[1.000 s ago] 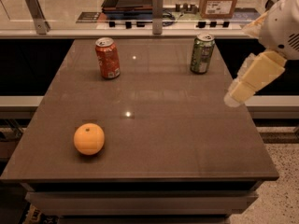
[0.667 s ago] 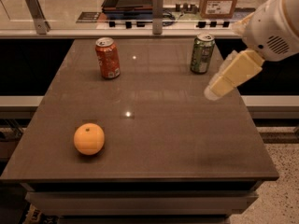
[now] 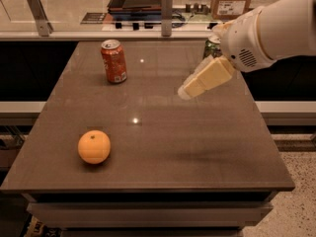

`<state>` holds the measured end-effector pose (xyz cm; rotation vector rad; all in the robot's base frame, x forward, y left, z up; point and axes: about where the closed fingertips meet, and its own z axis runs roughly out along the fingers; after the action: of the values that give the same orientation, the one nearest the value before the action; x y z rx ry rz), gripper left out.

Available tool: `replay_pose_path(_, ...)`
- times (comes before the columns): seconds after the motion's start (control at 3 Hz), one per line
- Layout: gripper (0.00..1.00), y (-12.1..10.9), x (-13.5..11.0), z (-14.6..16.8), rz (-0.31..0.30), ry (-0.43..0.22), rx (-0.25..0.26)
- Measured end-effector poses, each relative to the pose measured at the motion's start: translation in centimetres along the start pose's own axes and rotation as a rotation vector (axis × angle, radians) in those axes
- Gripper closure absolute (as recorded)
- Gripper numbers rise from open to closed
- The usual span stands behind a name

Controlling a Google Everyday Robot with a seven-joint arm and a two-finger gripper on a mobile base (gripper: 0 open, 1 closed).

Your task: Pick coke can

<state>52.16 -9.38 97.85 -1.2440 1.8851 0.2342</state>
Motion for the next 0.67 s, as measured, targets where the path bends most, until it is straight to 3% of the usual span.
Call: replay_pose_path(0.67, 0.0, 0.5, -1.2, 6.2, 0.062, -0.087, -0.027)
